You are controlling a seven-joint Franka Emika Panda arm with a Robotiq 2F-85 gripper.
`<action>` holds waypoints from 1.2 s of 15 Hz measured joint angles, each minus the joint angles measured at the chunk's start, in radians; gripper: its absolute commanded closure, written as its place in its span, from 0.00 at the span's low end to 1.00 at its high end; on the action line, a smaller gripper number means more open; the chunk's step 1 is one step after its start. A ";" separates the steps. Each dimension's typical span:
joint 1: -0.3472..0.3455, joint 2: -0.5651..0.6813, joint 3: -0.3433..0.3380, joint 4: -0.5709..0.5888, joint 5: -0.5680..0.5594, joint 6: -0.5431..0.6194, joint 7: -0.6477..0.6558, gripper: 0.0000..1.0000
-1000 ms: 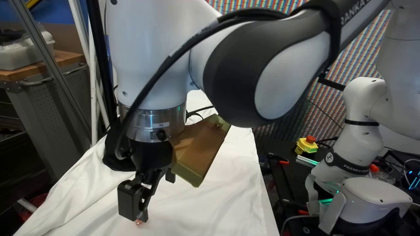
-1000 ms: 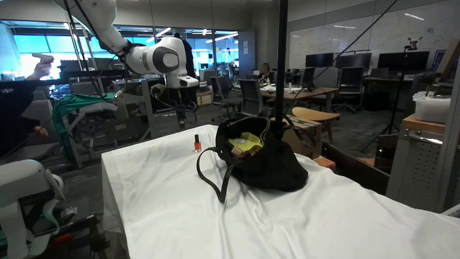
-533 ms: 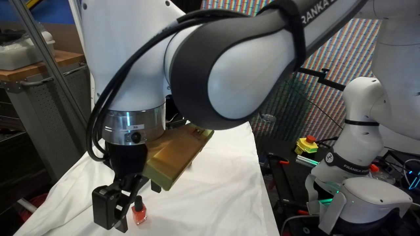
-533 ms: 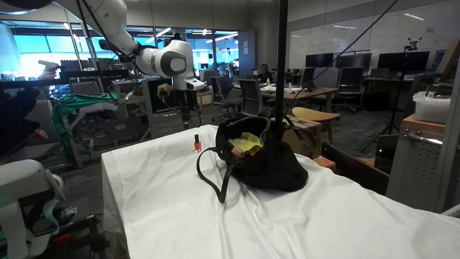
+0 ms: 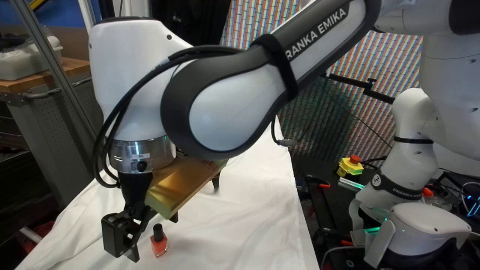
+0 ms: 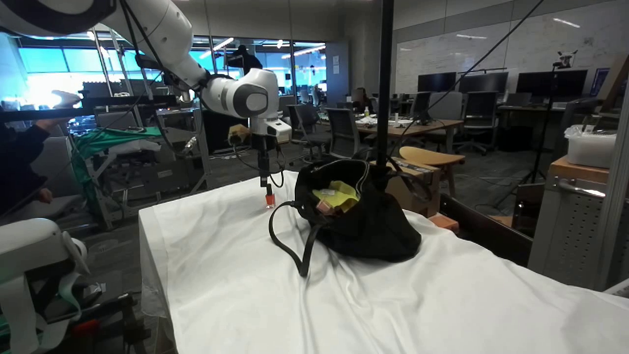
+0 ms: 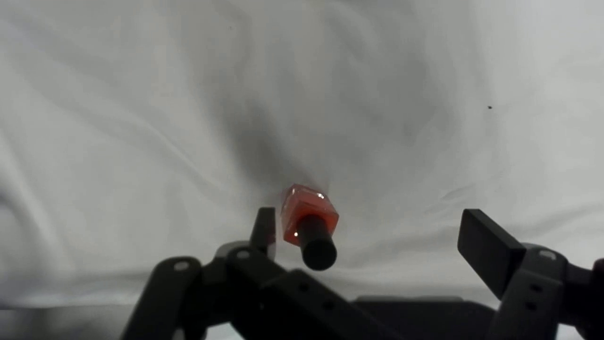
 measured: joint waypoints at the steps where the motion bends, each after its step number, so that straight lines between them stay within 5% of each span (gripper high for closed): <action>1: -0.003 0.008 -0.005 0.004 0.007 0.000 -0.002 0.00; 18: -0.017 0.046 -0.014 -0.014 0.090 0.001 -0.010 0.00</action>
